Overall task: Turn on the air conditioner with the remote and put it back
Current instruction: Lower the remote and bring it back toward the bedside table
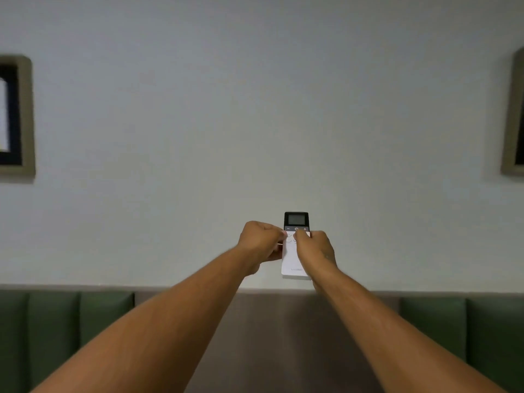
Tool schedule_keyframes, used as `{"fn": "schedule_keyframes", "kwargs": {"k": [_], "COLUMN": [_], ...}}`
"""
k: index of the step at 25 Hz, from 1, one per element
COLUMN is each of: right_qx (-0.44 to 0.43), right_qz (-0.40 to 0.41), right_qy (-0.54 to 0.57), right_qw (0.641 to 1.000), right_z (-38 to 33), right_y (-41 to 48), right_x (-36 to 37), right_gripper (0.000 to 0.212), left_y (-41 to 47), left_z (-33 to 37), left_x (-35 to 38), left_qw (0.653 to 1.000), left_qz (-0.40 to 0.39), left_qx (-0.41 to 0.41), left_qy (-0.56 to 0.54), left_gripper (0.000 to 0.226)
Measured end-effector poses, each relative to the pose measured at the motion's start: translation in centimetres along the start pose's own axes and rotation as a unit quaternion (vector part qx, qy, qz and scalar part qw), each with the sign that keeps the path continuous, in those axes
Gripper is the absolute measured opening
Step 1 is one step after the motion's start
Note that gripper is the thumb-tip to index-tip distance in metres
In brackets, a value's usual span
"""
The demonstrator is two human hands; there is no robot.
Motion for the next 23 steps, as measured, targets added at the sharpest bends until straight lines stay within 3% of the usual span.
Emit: {"fn": "schedule_keyframes", "kwargs": {"k": [8,14,19,23], "right_qx": [0.182,0.321,0.414,0.450], "right_qz": [-0.067,-0.107,-0.188,-0.212], "right_qy": [-0.040,-0.120,-0.165,-0.193], "right_qw": [0.980,0.933,0.875,0.846], "right_z": [24.0,46.6,67.3,74.5], "right_y": [-4.7,-13.2,-24.5,-31.2], "right_x": [6.7,9.8,13.3,14.0], "right_gripper": [0.013,0.018,0.017,0.033], "left_y": [4.1,0.9,-5.8,-11.4], "left_z": [-26.5,-52.5,-73.2,-84.7], "left_x": [-0.4,0.5,0.2,-0.2], "left_qw": [0.976,0.912,0.857,0.815], "left_qz": [-0.026,-0.005,0.046,0.081], "left_qx": [-0.217,-0.409,-0.513,-0.574], "left_qy": [-0.002,0.005,0.017,0.007], "left_gripper": [0.014,0.014,0.008,0.008]}}
Point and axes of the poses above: each hand's wrist, its own y-axis towards the middle knuckle, its own x-axis out of the palm, z = x × y, the point moved 4 cm from there along y, towards the middle knuckle, and after that the axes turned 8 degrees about -x, right-handed, at the moved point
